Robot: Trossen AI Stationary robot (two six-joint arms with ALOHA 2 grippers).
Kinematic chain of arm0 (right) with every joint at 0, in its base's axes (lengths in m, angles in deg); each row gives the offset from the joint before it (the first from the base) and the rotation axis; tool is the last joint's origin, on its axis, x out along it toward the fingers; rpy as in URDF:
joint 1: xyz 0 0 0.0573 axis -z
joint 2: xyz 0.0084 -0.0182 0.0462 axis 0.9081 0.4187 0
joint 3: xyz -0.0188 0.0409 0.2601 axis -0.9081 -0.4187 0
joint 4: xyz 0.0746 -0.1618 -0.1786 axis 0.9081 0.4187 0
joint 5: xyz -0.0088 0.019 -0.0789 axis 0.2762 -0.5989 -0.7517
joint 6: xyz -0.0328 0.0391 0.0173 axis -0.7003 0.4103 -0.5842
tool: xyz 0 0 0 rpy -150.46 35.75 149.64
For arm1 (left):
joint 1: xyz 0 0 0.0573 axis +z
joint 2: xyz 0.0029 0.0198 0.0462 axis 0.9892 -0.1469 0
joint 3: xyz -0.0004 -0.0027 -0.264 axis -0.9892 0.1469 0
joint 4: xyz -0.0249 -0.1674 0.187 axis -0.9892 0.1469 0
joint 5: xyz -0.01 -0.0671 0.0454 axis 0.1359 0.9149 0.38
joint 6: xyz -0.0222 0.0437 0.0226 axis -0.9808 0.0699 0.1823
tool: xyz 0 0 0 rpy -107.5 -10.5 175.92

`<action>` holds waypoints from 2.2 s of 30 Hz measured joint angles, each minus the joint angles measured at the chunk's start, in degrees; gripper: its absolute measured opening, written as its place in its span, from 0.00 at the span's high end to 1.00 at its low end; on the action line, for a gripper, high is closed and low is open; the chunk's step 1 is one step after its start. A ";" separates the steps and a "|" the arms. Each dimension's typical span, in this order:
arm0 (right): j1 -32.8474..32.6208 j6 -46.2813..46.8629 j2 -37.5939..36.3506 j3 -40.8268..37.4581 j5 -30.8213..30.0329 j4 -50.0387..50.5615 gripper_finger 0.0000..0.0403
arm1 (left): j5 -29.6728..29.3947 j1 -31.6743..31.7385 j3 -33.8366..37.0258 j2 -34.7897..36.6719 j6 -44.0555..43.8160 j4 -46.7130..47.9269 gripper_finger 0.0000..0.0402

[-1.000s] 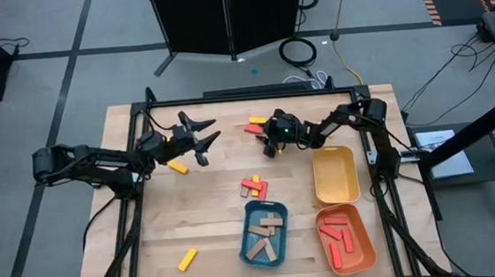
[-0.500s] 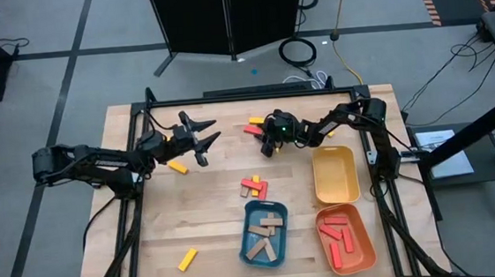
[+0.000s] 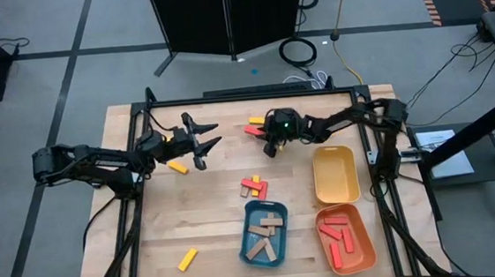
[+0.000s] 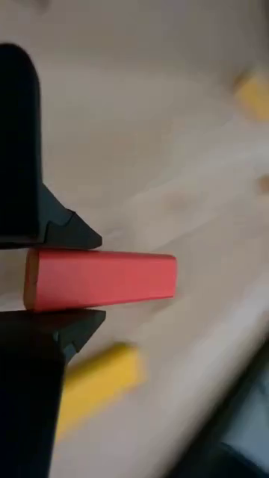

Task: Sort blocks
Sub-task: Put the orange block into the orange bin

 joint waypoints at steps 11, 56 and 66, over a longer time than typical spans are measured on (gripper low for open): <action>-5.36 -2.89 -34.46 -6.10 -2.45 11.15 0.93 | 4.04 -2.30 -5.22 -5.92 -3.54 -4.12 0.54; -27.76 4.41 -67.33 -37.05 -11.46 -13.16 0.93 | 6.28 -13.18 -55.41 -48.78 -19.05 2.06 0.54; -27.78 5.31 -65.04 -37.05 -15.80 -13.35 0.93 | 2.00 -13.16 -55.52 -48.78 -19.43 2.25 0.54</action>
